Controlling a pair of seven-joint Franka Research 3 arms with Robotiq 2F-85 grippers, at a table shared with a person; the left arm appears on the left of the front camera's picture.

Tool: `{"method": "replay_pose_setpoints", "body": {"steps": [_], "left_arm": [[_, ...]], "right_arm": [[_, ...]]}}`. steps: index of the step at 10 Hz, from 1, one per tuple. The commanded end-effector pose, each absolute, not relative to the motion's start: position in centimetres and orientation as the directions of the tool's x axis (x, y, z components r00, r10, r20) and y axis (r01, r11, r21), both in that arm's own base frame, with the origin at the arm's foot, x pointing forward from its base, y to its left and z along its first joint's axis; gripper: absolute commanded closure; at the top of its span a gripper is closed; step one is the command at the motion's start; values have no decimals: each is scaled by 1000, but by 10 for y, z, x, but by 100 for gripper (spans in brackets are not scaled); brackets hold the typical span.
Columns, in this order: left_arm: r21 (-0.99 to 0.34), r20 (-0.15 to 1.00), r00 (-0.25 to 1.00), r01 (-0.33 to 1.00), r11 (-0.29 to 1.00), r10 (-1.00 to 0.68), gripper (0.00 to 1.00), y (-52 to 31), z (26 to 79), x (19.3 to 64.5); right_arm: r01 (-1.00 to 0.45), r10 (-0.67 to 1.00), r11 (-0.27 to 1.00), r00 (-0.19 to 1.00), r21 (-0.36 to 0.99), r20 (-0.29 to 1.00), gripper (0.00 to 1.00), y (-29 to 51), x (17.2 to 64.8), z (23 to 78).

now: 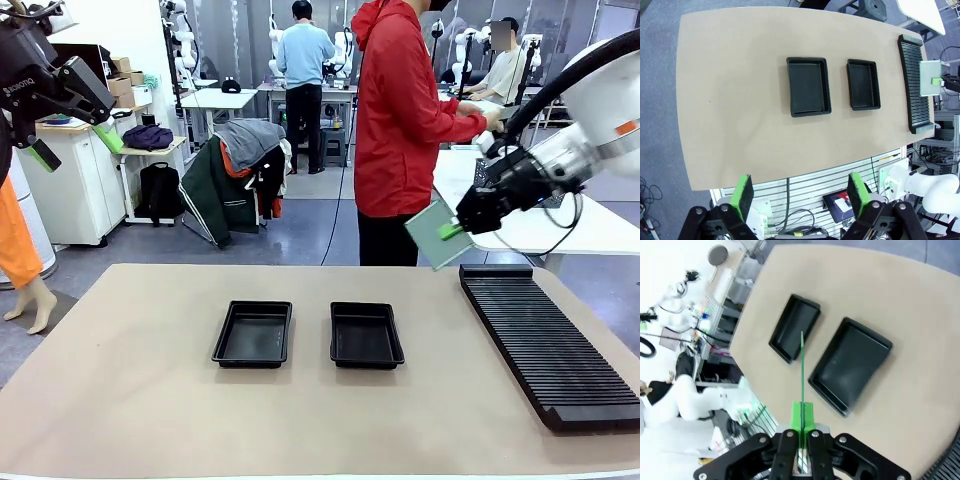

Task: Inspect and transfer BCBs to ESD trays.
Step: Pick up the Blank PCB from the PCB Rack and place it in the left ESD tray.

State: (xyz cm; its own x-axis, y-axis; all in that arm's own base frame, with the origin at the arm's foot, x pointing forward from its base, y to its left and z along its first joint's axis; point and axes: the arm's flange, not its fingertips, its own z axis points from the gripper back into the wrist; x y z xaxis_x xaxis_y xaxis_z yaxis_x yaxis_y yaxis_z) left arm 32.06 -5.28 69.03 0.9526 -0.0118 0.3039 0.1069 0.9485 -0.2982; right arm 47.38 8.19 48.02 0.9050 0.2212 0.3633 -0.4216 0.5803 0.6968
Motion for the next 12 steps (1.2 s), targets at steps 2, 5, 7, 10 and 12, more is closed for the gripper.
{"method": "replay_pose_setpoints", "body": {"steps": [2,5,7,10,12], "left_arm": [[-299,303,953,105,948,-10,0,-52,689,320],[-299,303,953,105,948,-10,0,-52,689,320],[-299,303,953,105,948,-10,0,-52,689,320],[-299,303,953,105,948,-10,0,-52,689,320],[-299,303,953,105,948,-10,0,-52,689,320]], "right_arm": [[-379,121,518,920,767,372,98,141,492,441],[-329,73,440,940,836,332,98,215,503,394],[-264,43,398,962,879,270,98,259,505,364],[-153,18,431,987,889,161,98,313,510,339],[-114,21,437,993,892,117,98,338,511,329]]}}
